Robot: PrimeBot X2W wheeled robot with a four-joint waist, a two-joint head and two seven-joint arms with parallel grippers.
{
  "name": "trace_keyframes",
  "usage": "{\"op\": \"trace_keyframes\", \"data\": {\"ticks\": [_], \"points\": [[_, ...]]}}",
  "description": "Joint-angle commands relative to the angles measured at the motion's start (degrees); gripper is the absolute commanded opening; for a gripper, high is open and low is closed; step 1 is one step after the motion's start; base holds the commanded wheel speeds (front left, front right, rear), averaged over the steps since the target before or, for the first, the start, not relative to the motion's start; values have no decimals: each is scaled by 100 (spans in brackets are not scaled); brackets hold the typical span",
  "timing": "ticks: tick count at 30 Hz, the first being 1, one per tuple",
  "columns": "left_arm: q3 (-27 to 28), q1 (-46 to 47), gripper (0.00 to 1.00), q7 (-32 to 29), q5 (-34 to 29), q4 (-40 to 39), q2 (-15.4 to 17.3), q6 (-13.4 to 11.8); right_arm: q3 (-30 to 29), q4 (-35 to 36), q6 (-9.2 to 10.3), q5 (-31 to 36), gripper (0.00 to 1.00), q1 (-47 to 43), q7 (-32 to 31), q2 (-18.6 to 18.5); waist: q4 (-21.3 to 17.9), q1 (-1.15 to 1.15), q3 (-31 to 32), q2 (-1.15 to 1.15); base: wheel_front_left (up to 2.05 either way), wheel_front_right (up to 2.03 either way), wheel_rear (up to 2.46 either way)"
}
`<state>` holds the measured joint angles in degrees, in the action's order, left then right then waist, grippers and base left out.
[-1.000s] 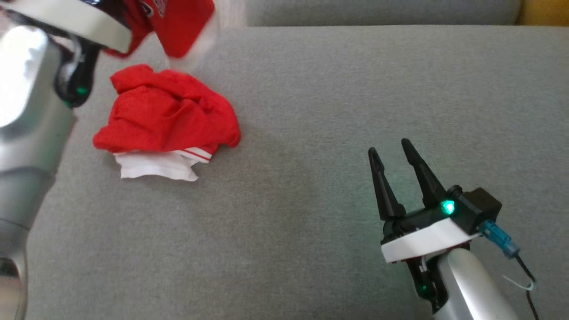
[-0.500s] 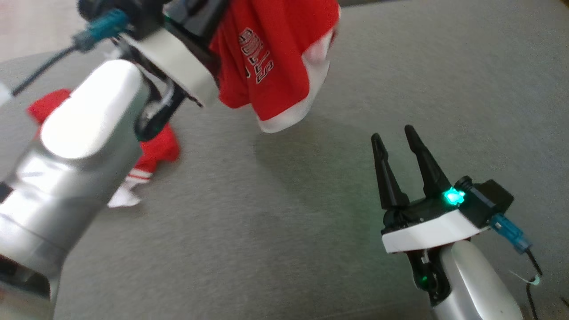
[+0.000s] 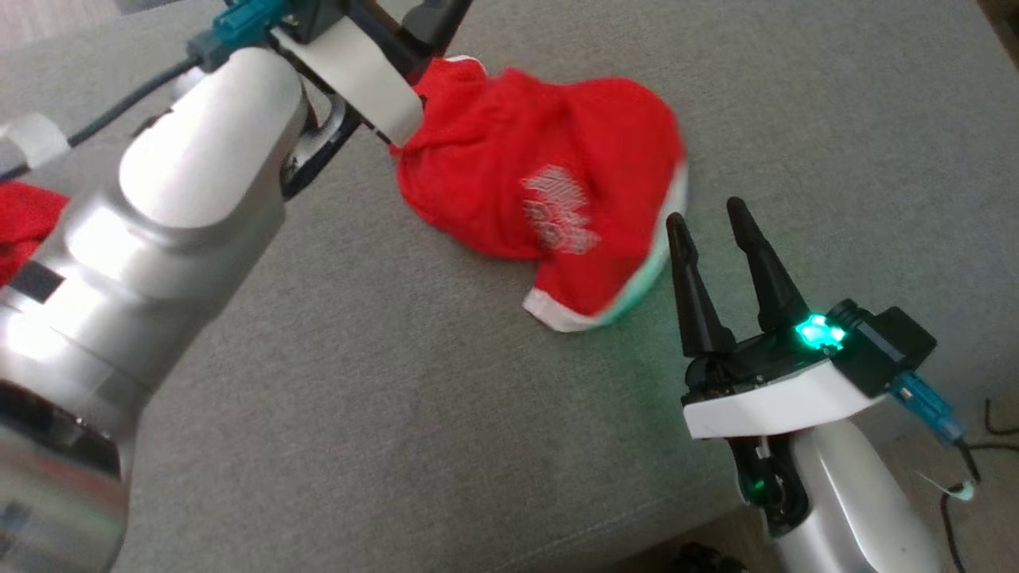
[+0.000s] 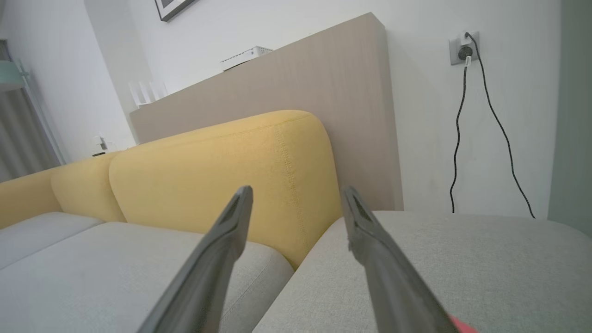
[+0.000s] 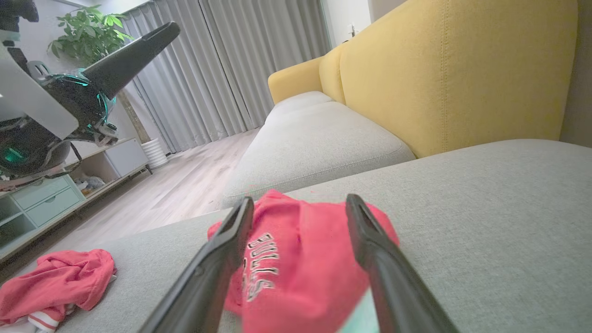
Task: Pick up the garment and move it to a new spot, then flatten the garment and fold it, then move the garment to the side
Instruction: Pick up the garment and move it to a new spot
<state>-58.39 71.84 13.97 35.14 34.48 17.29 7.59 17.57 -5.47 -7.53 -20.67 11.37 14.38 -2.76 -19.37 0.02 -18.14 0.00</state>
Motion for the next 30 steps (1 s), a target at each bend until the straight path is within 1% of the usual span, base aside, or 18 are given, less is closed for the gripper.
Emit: {"op": "trace_keyframes", "data": {"ticks": [1, 4, 7, 12, 16, 19, 20, 24, 27, 30], "points": [[297, 231, 100, 69, -26, -23, 85, -10, 56, 181, 4, 31, 100, 136, 62, -11, 139, -2, 63, 0, 0, 0, 0], [458, 67, 100, 95, 4, 79, 95, -17, 0, 131, 4, 114, 100, 120, 62, -11, 390, -2, 205, 0, 0, 0, 0], [735, -232, 100, 100, -46, -42, 157, -96, -86, 66, 4, 219, 100, 84, 62, -11, 714, -2, 394, 0, 0, 0, 0], [1264, -1184, 100, 101, -139, -422, 321, -420, -278, -77, 4, 401, 100, -49, 62, -11, 1308, -2, 758, 0, 0, 0, 0], [1681, -2257, 100, 102, -253, -926, 405, -790, -450, -181, 4, 527, 100, -215, 62, -11, 1753, -2, 1023, 0, 0, 0, 0], [1980, -3172, 100, 102, -358, -1351, 428, -1069, -530, -236, 4, 599, 100, -358, 62, -11, 2007, -2, 1183, 0, 0, 0, 0], [1980, -3172, 100, 102, -358, -1351, 428, -1069, -530, -236, 4, 599, 100, -358, 62, -11, 2007, -2, 1183, 0, 0, 0, 0], [2354, -4309, 100, 102, -639, -1937, 378, -1406, -615, -300, 4, 664, 100, -534, 62, -11, 2249, -2, 1332, 0, 0, 0, 0], [2676, -5080, 100, 102, -847, -2370, 221, -1609, -638, -338, 4, 689, 100, -636, 62, -11, 2333, -2, 1387, 0, 0, 0, 0], [2963, -5719, 100, 102, -1096, -2723, 22, -1716, -643, -364, 4, 712, 100, -705, 62, -11, 2353, -2, 1403, 0, 0, 0, 0]]}}
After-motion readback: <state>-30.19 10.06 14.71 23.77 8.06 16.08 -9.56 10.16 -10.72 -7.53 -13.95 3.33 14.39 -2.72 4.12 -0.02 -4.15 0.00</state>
